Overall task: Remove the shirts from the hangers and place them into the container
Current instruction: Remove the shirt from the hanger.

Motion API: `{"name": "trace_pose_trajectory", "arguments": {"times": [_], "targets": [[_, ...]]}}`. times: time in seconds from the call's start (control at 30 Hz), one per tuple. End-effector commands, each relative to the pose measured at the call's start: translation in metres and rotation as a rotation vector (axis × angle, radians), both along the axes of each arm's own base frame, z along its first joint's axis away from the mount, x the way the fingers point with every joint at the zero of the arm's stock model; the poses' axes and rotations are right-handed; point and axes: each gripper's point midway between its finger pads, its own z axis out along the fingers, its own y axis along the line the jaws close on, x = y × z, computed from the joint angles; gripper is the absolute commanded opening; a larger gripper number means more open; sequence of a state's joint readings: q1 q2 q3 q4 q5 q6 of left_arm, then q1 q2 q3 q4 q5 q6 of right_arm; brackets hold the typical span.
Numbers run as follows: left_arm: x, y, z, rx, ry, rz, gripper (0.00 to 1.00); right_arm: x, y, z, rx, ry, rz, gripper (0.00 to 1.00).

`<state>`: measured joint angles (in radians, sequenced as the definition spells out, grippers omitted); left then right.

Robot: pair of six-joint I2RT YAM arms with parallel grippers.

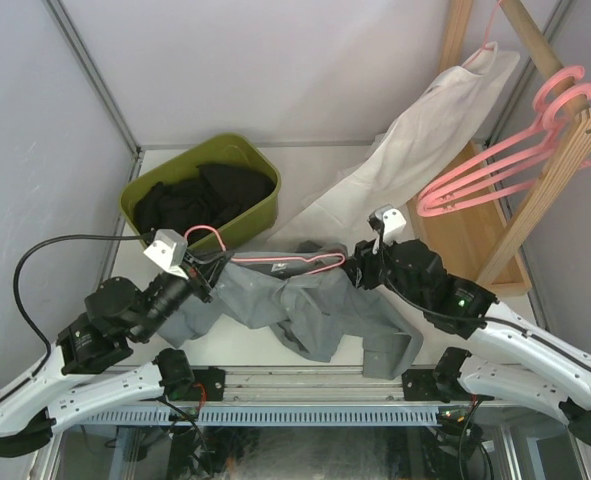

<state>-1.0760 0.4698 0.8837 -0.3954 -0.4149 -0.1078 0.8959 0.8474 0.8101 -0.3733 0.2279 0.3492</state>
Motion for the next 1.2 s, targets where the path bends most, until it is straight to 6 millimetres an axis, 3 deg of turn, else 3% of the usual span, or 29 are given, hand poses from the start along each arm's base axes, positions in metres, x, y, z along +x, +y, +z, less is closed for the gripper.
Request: {"name": "trace_pose_trajectory", "arguments": {"times": [0.0, 0.33, 0.63, 0.8, 0.93, 1.17], "targets": [[0.000, 0.011, 0.041, -0.181, -0.073, 0.032, 0.00, 0.002, -0.004, 0.013, 0.016, -0.099, 0.034, 0.38], [0.003, 0.017, 0.035, -0.135, -0.070, 0.062, 0.00, -0.017, -0.001, 0.045, 0.055, -0.243, 0.181, 0.43], [0.003, 0.022, 0.029, -0.103, -0.060, 0.081, 0.00, -0.040, -0.006, 0.049, -0.011, -0.347, 0.334, 0.50], [-0.008, 0.003, 0.031, -0.049, -0.091, -0.044, 0.00, -0.057, 0.000, 0.082, 0.084, -0.454, 0.422, 0.54], [-0.016, -0.020, 0.021, 0.047, -0.059, -0.161, 0.00, -0.072, 0.007, 0.109, 0.116, -0.544, 0.527, 0.55], [-0.024, -0.043, 0.016, 0.065, -0.031, -0.264, 0.00, -0.077, 0.029, 0.112, 0.047, -0.501, 0.670, 0.56]]}}
